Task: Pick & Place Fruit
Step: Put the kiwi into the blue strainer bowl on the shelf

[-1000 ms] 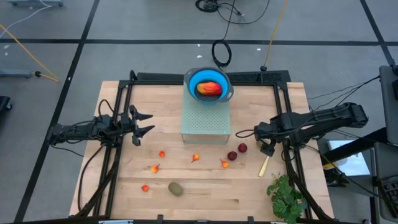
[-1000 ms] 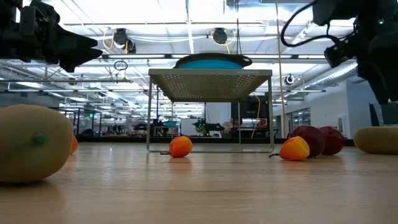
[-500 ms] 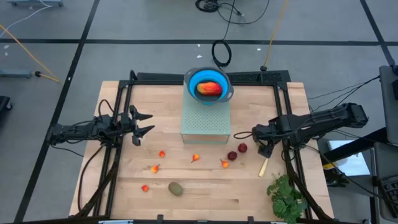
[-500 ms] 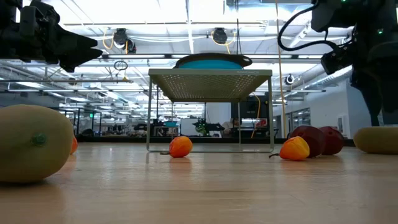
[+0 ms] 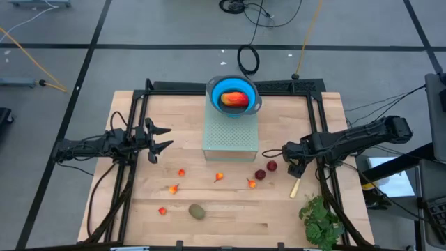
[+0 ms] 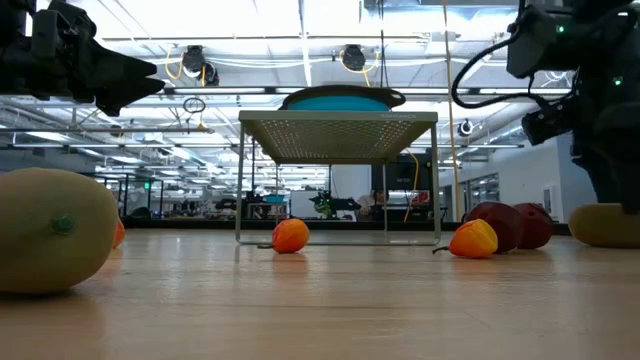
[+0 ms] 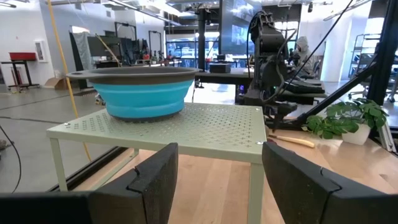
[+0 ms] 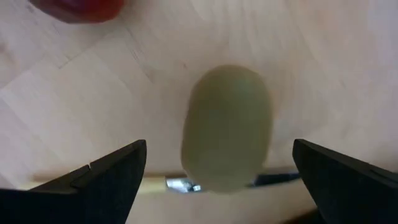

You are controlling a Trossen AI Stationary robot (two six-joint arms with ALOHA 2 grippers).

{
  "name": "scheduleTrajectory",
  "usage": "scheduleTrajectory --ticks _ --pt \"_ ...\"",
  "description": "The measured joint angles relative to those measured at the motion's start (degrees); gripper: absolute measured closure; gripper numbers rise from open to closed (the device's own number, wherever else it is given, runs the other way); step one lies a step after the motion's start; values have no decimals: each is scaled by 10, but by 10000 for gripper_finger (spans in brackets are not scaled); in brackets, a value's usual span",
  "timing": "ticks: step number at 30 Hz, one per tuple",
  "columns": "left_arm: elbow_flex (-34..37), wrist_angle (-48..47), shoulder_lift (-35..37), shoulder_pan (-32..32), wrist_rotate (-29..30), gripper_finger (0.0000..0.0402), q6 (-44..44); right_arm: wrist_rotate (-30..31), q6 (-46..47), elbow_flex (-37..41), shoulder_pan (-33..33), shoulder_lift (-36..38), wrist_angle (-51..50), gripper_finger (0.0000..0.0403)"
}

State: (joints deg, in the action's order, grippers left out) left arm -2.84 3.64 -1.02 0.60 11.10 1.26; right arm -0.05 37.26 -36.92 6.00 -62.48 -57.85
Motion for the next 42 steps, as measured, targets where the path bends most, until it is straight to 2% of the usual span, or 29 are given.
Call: scheduleTrajectory --ticks 8,19,23,36,42 --pt "0 0 0 0 0 167 0 -17 -3 45 0 0 67 7" --pt "0 0 0 0 0 167 0 -14 13 51 0 0 68 13" --pt "0 0 0 0 0 167 0 -13 13 51 0 0 66 41" --pt "0 0 0 0 0 167 0 -14 43 52 0 0 62 169" --pt "0 0 0 0 0 167 0 -15 48 52 0 0 64 201"
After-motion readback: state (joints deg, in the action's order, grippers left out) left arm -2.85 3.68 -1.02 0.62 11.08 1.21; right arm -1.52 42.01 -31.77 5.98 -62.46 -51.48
